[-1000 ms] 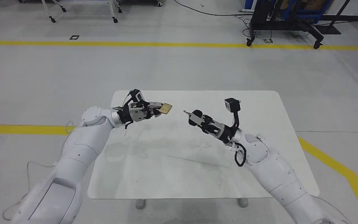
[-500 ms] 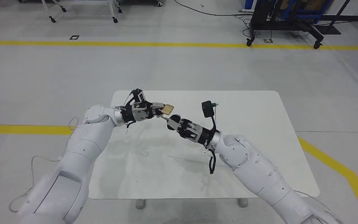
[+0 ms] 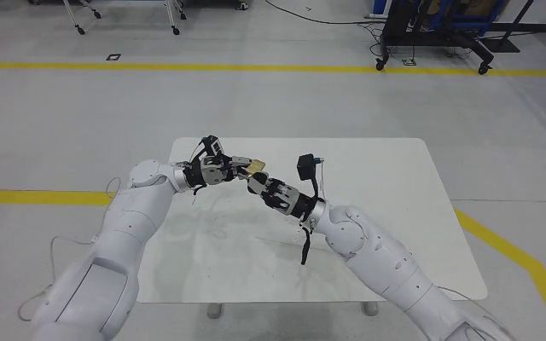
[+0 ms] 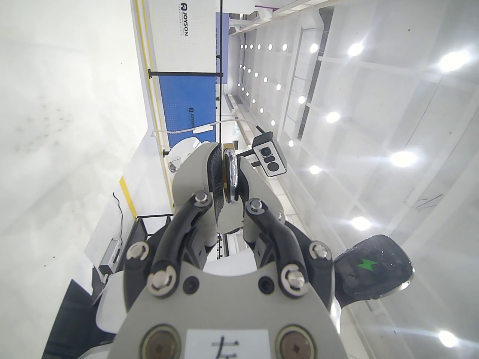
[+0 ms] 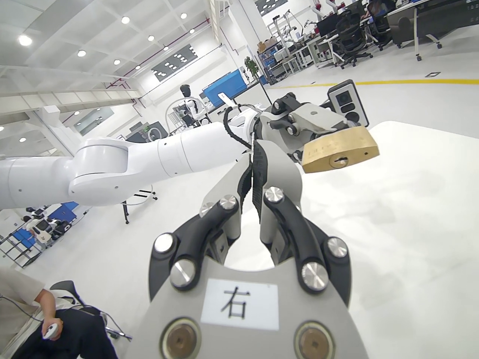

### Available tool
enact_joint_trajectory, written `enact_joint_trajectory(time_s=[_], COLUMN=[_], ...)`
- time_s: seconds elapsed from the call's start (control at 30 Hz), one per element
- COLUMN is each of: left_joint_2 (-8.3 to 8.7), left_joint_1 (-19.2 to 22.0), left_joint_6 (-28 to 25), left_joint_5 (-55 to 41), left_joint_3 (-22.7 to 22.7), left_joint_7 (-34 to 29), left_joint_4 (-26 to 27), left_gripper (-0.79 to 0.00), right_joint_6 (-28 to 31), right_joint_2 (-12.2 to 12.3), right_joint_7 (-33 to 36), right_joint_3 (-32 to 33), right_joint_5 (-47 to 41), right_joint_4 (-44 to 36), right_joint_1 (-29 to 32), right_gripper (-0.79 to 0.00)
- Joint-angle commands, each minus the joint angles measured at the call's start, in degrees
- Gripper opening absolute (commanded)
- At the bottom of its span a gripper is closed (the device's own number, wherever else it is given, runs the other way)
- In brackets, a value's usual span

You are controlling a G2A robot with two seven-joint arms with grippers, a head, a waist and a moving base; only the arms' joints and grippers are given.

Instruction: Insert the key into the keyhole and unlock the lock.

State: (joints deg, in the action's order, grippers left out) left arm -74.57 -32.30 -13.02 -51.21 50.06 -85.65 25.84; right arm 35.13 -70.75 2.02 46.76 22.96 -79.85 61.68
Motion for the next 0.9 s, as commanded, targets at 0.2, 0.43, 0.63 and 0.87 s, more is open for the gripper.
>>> enact_joint_trajectory(time_s=[0.2,0.43,0.63,0.87], left_joint_2=[-0.30,-0.53,-0.66,-0.75], left_joint_1=[0.13,0.10,0.04,-0.11], left_joint_6=[-0.30,-0.59,-0.72,-0.77], left_joint_5=[0.54,1.06,1.76,2.72], left_joint_3=[0.76,1.42,1.92,2.42], left_joint_7=[-1.51,-1.97,-2.16,-2.35], left_joint_4=[-0.63,-0.89,-1.01,-0.97], left_gripper=[-0.785,-0.785,-0.785,-0.785], right_joint_6=[0.97,0.83,-0.80,-1.55], right_joint_2=[-0.34,-0.55,-0.93,-1.28], right_joint_7=[-2.05,-1.89,-3.09,-5.63], right_joint_3=[1.82,2.78,2.87,4.06], right_joint_5=[0.33,1.23,4.72,6.29], right_joint_4=[0.99,0.42,-0.01,0.36], right_joint_1=[0.56,1.48,2.04,2.61], right_gripper=[-0.785,-0.785,-0.785,-0.785])
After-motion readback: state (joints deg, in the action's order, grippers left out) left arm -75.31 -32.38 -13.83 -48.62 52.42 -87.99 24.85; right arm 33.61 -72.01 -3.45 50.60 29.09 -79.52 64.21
